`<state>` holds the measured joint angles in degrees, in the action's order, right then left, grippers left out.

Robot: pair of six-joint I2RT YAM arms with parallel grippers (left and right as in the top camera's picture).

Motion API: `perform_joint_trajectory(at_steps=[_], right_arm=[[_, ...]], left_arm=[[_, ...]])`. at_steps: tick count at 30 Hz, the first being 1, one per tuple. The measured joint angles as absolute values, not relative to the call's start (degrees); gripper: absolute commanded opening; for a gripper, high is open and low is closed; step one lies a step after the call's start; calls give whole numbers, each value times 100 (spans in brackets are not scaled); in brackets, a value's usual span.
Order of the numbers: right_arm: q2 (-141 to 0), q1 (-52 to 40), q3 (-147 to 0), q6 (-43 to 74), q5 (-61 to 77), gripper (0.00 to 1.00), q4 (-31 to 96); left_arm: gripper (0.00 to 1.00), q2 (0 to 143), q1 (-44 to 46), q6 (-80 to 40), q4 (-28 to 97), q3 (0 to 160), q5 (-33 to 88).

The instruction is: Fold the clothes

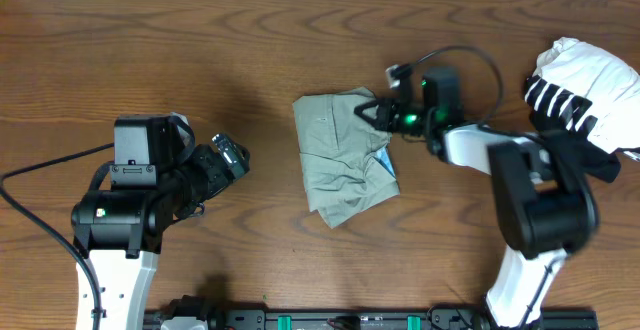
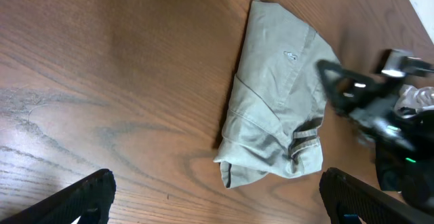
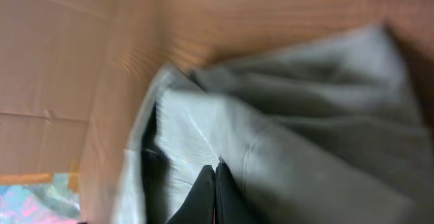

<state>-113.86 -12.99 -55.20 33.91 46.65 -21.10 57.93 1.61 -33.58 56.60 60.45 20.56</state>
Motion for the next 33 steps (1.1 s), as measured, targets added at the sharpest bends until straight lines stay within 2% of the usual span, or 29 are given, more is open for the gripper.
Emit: perform_joint_trajectory(at_steps=[4,7,12,16,22,33], right_arm=[[-10145,-1245,-5513,3393,4683,1,-1463],[-9129,-1288,-5555,3334,4707,1,-443],[-8458,-1645,-5581,3002,4757,1,1186],[-8630,-2141,-5535,2720,4445,1,1933],[-9365,-2641,-5527,2534,3944,1,2023],[-10484,-2213,-5502,2193,3380,1,2729]], left_arm=[[98,5800,161,-3358,5664,6045,2058],[98,5804,158,-3358,5662,6038,2056],[98,5802,158,-3358,5662,6036,2056],[98,5802,158,-3358,5662,6036,2056],[98,5802,158,-3358,5662,6036,2058],[98,5802,158,-3358,5669,6036,2060]])
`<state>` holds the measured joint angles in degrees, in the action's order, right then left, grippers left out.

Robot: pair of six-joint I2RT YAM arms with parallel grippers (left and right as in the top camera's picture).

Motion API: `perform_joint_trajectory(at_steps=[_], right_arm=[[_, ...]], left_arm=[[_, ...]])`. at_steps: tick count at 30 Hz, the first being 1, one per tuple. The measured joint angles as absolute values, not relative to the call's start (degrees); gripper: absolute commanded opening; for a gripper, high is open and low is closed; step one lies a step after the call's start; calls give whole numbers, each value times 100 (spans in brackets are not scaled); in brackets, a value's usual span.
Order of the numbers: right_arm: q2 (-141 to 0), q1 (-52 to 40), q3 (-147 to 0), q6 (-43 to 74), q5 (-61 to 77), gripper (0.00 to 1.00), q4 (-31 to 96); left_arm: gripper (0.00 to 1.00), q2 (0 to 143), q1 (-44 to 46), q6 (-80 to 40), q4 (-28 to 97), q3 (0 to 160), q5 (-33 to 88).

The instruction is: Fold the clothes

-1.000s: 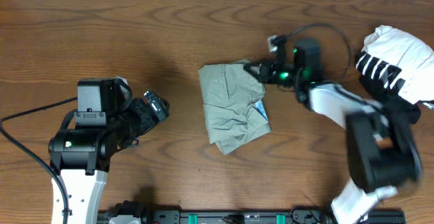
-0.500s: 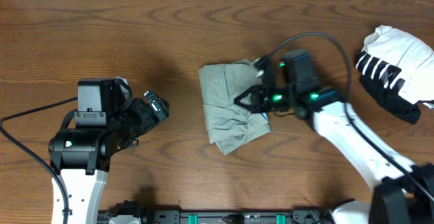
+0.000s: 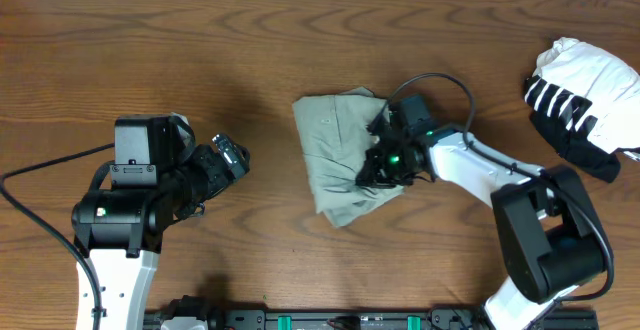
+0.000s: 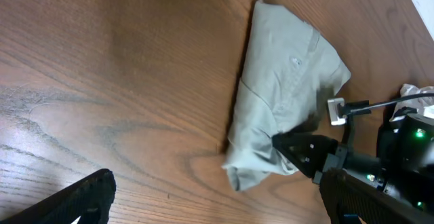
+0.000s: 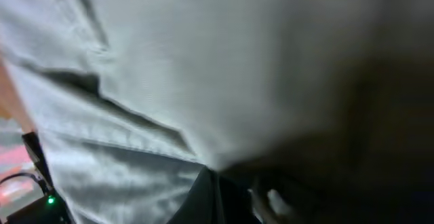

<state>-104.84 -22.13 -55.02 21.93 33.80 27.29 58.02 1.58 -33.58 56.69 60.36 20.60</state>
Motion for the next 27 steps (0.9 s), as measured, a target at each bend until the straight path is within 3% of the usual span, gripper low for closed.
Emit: perform_joint_trajectory(at_steps=[16,27], right_arm=[[-10370,-1431,-5513,1673,3223,1,3476],[-8569,-932,-6158,1651,1433,1,4414]], left_arm=[[98,5802,158,-3358,5673,6036,2060],[98,5802,158,-3358,5675,6036,2060]])
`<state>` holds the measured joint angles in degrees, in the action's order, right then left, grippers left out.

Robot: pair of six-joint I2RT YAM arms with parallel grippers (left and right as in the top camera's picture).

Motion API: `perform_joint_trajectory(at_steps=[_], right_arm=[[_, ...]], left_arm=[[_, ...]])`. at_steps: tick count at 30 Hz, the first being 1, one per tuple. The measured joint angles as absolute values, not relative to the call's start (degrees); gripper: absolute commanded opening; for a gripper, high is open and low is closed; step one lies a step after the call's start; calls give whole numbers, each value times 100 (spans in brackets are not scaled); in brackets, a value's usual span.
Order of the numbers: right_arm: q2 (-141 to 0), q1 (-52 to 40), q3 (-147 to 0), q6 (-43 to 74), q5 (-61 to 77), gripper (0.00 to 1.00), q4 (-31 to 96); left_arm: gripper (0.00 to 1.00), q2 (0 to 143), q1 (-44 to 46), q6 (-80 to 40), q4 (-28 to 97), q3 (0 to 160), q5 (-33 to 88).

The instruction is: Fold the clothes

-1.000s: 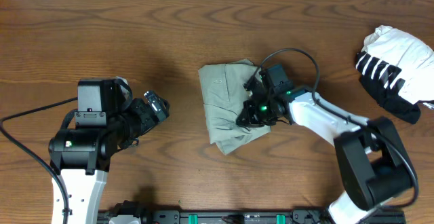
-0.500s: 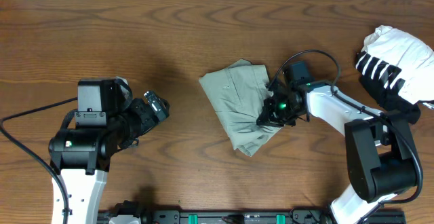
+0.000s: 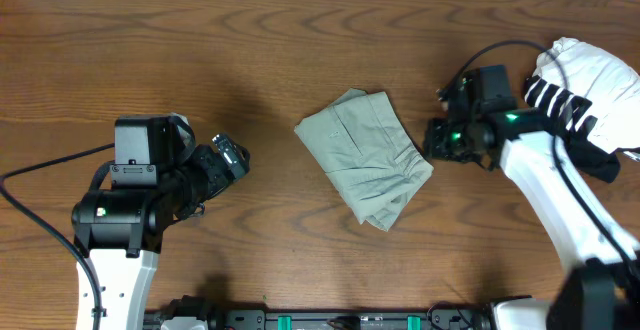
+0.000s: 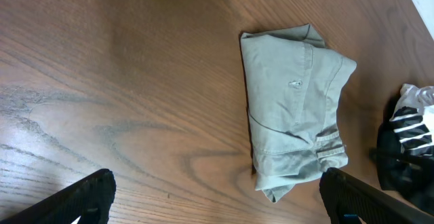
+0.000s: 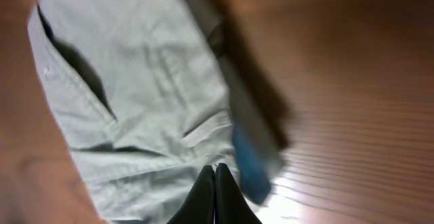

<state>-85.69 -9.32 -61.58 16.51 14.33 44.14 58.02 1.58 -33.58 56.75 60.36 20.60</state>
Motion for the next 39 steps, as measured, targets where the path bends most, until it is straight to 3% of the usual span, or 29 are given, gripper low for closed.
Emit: perform_joint_trajectory(at_steps=[5,25,39], right_arm=[[-8525,-932,-6173,1737,762,1,4530],[-9531,-1173,-5979,1675,1798,1,4121],[-10333,-1214,-6007,2163,766,1,4272]], left_arm=[[98,5802,158,-3358,5675,6036,2060],[98,5802,158,-3358,5675,6036,2058],[98,5802,158,-3358,5677,6036,2060]])
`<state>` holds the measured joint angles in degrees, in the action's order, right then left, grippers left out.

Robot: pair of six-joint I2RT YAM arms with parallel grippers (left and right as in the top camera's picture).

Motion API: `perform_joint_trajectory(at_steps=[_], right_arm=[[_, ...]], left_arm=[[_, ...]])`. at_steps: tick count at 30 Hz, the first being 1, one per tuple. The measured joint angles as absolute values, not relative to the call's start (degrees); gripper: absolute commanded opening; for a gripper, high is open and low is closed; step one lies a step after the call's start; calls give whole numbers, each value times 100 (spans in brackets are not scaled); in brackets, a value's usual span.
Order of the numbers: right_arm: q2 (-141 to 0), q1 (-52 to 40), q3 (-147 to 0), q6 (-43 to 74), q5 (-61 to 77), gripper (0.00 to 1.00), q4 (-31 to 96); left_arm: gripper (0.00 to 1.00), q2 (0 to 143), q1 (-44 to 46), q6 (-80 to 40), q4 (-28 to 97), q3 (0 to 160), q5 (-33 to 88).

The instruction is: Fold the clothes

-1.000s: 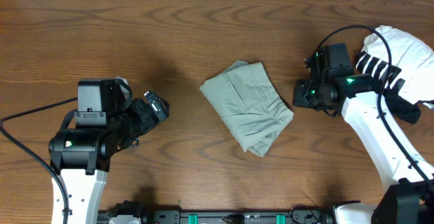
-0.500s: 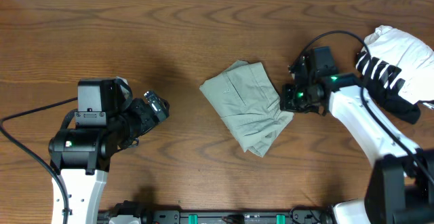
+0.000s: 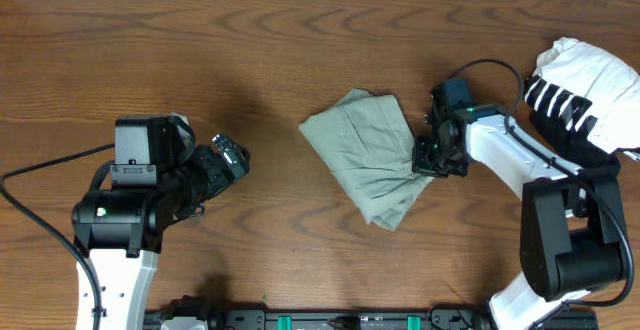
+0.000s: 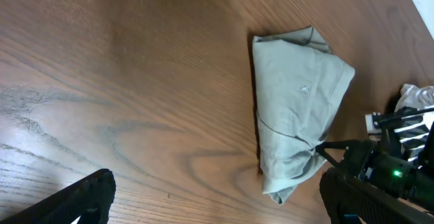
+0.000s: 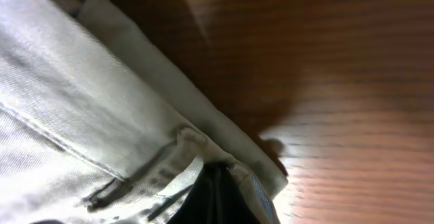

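Observation:
A folded grey-green garment (image 3: pixel 362 165) lies slantwise at the table's middle, also seen in the left wrist view (image 4: pixel 295 108). My right gripper (image 3: pixel 424 162) is at its right edge, shut, with the tip pressed against the waistband hem (image 5: pixel 169 142). No cloth shows between the fingers (image 5: pixel 215 183). My left gripper (image 3: pixel 228 155) rests open well left of the garment. Its black pads (image 4: pixel 88 197) show in the lower corners of the left wrist view, with only bare wood between them.
A heap of white and black-striped clothing (image 3: pixel 580 85) sits at the right edge, behind the right arm. A black rail (image 3: pixel 350 320) runs along the table's front edge. The left arm's base (image 3: pixel 120 220) stands at the front left.
My right gripper was clear of the garment, off its right side. Now its tip is against the garment's right edge, and the bundle looks a little narrower. The left arm has not moved.
My right gripper was first at the garment's upper right corner, shut. Then it was over the lower right part. After that it stood clear to the right, and the garment lay turned slantwise and more compact. Now it touches the right edge. The left gripper stayed open throughout.

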<state>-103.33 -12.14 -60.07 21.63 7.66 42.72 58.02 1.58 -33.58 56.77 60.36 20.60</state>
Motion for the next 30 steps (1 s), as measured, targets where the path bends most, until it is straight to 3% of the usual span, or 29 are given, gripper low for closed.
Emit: perform_joint_trajectory(at_steps=[10,14,20,24,30], right_arm=[[-9365,-1212,-6311,2508,-353,5,4950],[-8613,-1212,-6420,2569,-368,26,4956],[-7889,-1212,-6436,2620,-143,86,5092],[-7620,-1212,-6436,2609,67,99,5210],[-7380,-1212,-6436,2519,198,99,5352]], left_arm=[[98,5815,161,-3358,5677,6036,2060],[98,5931,274,-3358,5669,6023,2064],[98,6320,882,-3459,5103,5638,2388],[98,6661,1380,-3848,4348,5214,2528],[98,7476,2274,-4473,3107,4748,2600]])
